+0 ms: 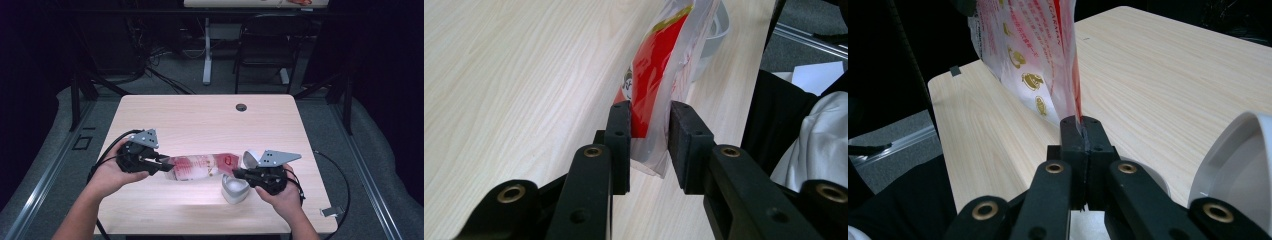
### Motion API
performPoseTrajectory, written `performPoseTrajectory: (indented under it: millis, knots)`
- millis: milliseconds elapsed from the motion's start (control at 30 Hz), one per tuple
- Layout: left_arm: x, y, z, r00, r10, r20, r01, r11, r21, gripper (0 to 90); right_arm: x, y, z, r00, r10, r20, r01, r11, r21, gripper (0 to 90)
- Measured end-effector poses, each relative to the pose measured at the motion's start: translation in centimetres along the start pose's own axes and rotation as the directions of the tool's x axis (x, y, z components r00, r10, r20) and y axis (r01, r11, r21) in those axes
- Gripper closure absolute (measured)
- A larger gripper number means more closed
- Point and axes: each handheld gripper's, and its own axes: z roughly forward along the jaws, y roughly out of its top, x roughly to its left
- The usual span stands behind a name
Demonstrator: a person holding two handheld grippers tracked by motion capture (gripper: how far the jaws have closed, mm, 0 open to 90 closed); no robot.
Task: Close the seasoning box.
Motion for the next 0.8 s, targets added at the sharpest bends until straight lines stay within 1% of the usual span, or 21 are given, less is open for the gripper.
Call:
performPoseTrajectory:
  millis: [133,333,600,800]
  knots:
    - [0.1,-0.3,0.2,1.0,-0.006,0.0,0.006,1.0,-0.005,72.7,0.0,0.3,0.0,1.0,-0.008,0.005,0.008,0.9999,0.006,90.0]
    - [0.3,-0.7,0.5,0.9999,-0.014,-0.001,0.014,0.9998,-0.014,72.6,0.1,1.0,-0.1,0.9993,-0.034,0.014,0.034,0.9989,0.033,90.0]
    - [0.4,-1.5,0.8,0.9996,-0.028,-0.003,0.028,0.9993,-0.026,72.2,0.2,2.0,0.0,0.9972,-0.072,0.021,0.07,0.9944,0.08,90.0]
    - [0.5,-2.0,1.0,0.9995,-0.027,-0.014,0.027,0.9993,-0.025,71.8,0.5,2.5,0.3,0.9957,-0.089,0.025,0.086,0.991,0.102,90.0]
